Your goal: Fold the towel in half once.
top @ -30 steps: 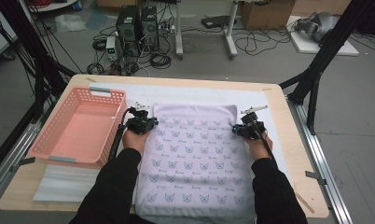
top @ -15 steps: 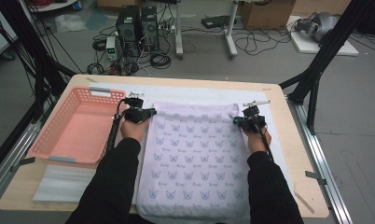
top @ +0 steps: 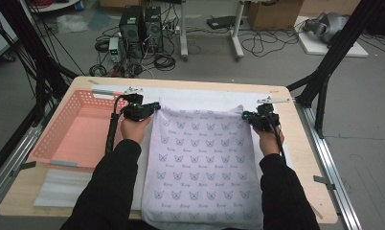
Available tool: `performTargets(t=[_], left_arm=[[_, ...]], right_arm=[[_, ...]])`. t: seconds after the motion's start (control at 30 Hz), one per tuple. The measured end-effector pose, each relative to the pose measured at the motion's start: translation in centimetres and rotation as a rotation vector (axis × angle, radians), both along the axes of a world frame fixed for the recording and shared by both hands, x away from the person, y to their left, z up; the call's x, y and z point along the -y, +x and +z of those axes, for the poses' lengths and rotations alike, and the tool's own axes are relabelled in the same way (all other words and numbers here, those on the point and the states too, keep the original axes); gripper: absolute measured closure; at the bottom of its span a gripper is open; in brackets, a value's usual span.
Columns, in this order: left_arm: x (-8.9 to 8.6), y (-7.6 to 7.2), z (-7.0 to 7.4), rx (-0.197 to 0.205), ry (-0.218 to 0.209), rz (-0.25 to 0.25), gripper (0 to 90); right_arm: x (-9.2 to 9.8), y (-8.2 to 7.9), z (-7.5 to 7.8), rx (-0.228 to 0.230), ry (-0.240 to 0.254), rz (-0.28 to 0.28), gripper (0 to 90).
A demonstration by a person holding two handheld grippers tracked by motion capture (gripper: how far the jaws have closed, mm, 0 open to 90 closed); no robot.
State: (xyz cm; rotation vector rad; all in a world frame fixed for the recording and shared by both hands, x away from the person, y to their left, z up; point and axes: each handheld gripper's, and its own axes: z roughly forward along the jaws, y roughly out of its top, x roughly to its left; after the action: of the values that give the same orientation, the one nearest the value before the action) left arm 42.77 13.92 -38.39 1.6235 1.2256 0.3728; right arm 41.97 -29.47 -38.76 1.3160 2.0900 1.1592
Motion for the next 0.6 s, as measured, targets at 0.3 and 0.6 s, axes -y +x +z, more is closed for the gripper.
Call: performTargets(t=[0.3,0.6], left_arm=[[0.3,-3.4,0.9,0.037,-0.012,-0.064,86.6],[0.1,-7.3,0.5,0.059,-0.027,-0.127,86.6]], right_arm=[[0.8,-3.2,0.9,0.02,0.035,0.059,85.1],[1.2,-6.9,1.3,0.028,0.053,0.1,85.1]])
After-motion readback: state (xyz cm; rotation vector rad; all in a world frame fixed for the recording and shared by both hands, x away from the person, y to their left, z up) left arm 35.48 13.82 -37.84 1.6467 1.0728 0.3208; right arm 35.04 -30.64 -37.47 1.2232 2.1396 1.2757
